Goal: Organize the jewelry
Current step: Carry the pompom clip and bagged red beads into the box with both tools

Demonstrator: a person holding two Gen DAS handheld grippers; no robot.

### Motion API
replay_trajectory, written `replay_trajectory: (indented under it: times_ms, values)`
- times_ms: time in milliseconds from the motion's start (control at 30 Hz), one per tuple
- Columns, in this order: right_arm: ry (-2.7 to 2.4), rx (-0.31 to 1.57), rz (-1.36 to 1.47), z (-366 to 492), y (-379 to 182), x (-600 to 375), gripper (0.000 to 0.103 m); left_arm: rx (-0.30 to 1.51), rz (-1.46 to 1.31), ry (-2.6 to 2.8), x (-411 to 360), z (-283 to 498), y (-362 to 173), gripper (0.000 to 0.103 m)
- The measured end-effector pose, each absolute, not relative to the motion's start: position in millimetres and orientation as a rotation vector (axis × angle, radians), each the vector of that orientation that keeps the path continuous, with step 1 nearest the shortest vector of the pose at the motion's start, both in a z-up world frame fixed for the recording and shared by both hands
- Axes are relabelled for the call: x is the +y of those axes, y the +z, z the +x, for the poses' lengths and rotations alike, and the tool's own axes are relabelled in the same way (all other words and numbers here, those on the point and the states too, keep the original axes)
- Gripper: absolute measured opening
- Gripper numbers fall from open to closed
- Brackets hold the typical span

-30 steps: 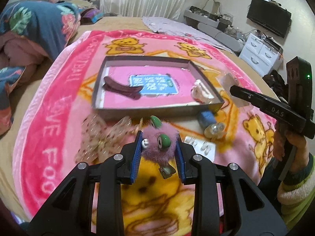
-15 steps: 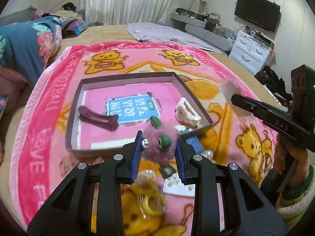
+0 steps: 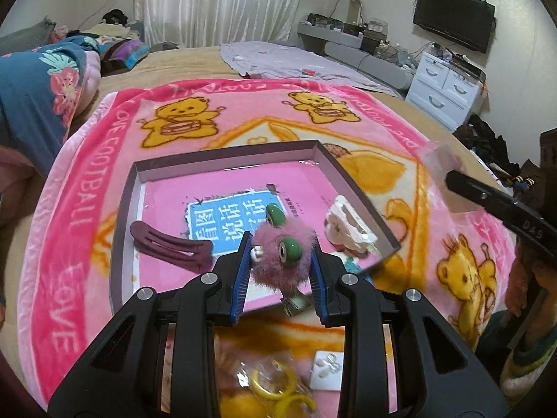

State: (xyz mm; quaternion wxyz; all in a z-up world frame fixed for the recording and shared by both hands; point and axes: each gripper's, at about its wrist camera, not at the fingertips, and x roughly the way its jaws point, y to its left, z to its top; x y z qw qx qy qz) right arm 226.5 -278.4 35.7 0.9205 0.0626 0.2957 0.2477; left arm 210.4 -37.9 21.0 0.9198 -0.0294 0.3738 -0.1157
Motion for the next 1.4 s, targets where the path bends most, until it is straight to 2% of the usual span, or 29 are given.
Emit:
replay_trajectory:
  times_ms: [700, 1300, 1400]
  values:
    - [0.609, 0.733, 0.056, 281.6, 18.5, -195.5, 0.024, 0.808, -0.163, -0.053, 45.5, 238.6, -3.4, 0.023]
    - [0.649, 0.880, -0.066, 310.9, -24.4, -135.1, 0.024, 0.913, -0.183, -0.076, 42.0, 249.2, -39.9, 0.023]
    - [0.642, 0.903, -0.066, 311.8, -31.7, -134.8, 0.024, 0.920, -0.178, -0.074, 40.8, 248.6, -42.2, 0.027]
